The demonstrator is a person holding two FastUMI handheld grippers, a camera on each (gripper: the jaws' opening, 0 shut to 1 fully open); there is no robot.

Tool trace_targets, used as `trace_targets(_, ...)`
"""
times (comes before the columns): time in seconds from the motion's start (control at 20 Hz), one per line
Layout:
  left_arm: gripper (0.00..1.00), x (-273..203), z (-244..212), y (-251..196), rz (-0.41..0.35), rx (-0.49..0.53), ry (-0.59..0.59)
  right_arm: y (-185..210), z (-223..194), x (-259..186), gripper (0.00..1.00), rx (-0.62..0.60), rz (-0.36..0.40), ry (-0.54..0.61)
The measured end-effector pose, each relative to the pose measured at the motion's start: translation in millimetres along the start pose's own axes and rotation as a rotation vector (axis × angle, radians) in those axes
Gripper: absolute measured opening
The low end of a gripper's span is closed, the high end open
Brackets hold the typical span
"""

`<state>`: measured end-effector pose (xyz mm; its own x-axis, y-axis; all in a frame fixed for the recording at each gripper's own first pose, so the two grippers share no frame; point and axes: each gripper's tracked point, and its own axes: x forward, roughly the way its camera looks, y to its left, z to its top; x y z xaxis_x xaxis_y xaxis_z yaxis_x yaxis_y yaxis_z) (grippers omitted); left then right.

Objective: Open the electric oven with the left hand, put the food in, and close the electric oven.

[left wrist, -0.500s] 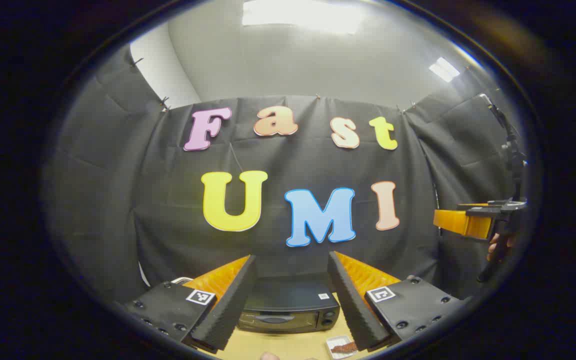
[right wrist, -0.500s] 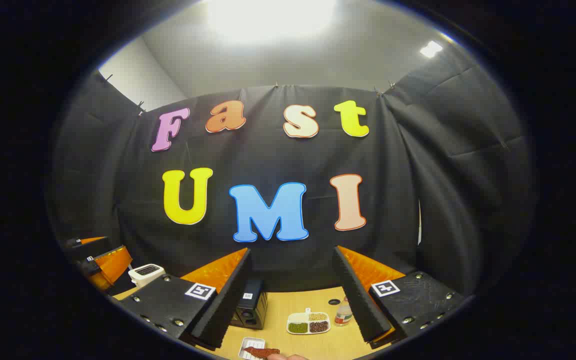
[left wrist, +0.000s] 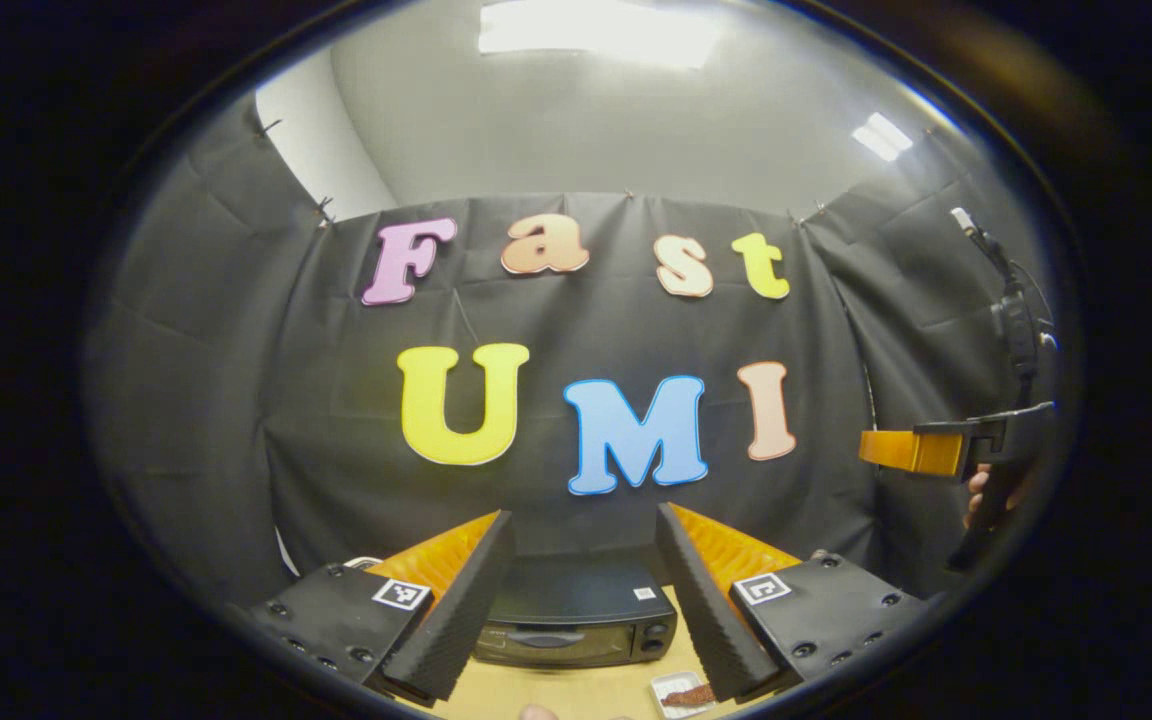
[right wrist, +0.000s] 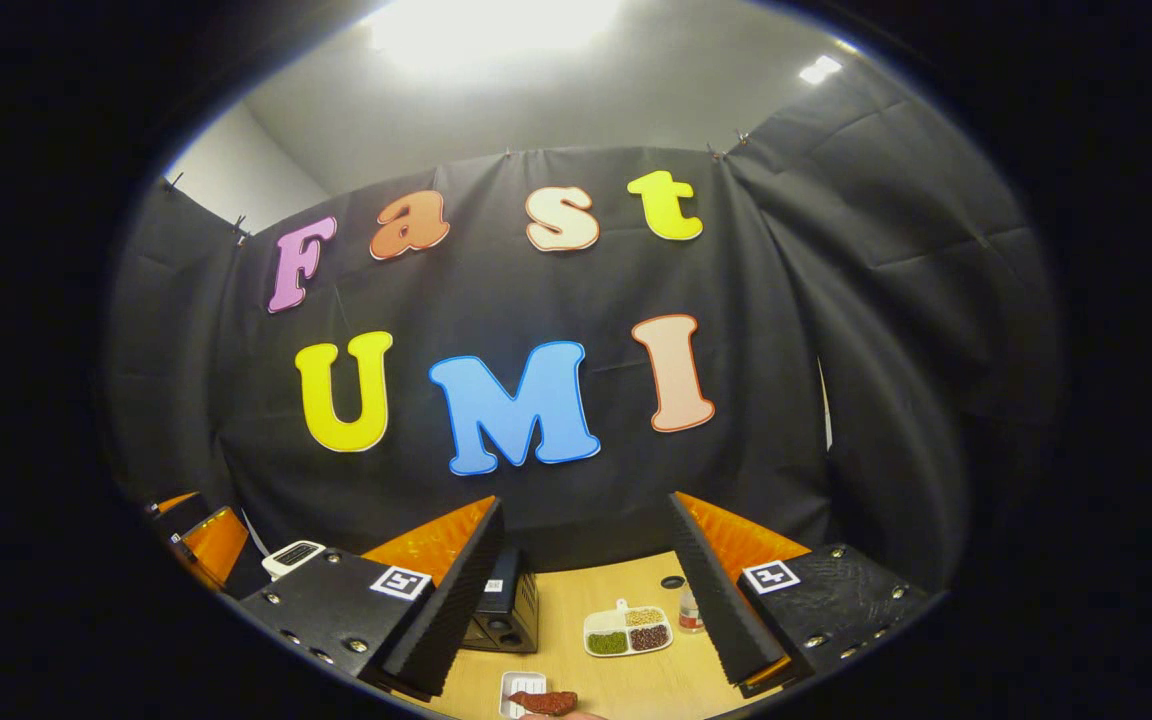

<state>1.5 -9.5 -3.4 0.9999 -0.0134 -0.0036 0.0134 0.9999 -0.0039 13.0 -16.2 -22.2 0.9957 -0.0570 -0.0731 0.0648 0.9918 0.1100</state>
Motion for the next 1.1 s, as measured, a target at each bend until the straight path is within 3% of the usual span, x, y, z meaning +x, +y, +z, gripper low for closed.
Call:
trace_targets(0.2,0.94,2.2,-4.2,9.5,0.017,-0.044,0.008,-4.6,2.8,2.3,0.98,-0.002,-0.009,-0.007)
trace_targets(0.3,0.94,4.6,1.7,23.0,0.065,-0.054,-0.022,-2.0,3.7,2.4,0.98,-0.014,-0.007,-0.015)
trace_targets(0.4,0.95,5.9,0.5,19.2,0.046,-0.080,-0.027,0.4,1.2,3.6,0.98,-0.022,-0.004,-0.013)
trace_targets(0.5,0.99,9.8,-20.3,10.9,-0.002,-0.098,0.048,1.5,-4.9,4.6,0.98,-0.024,-0.006,0.001)
trace_targets(0.7,0.94,12.5,-34.0,14.4,-0.003,-0.051,0.072,3.6,-17.1,8.1,1.00,-0.039,-0.011,0.033)
trace_targets(0.75,0.98,14.2,-40.8,13.4,-0.007,-0.041,0.092,3.6,-20.8,8.7,1.00,-0.046,-0.011,0.040)
trace_targets(1.05,0.98,40.4,-97.9,25.5,-0.004,-0.075,0.204,-0.3,-40.7,13.4,0.98,-0.061,-0.015,0.088)
trace_targets(1.1,0.94,47.9,-109.8,29.3,0.001,-0.074,0.225,-2.2,-43.1,14.4,0.98,-0.068,-0.019,0.093)
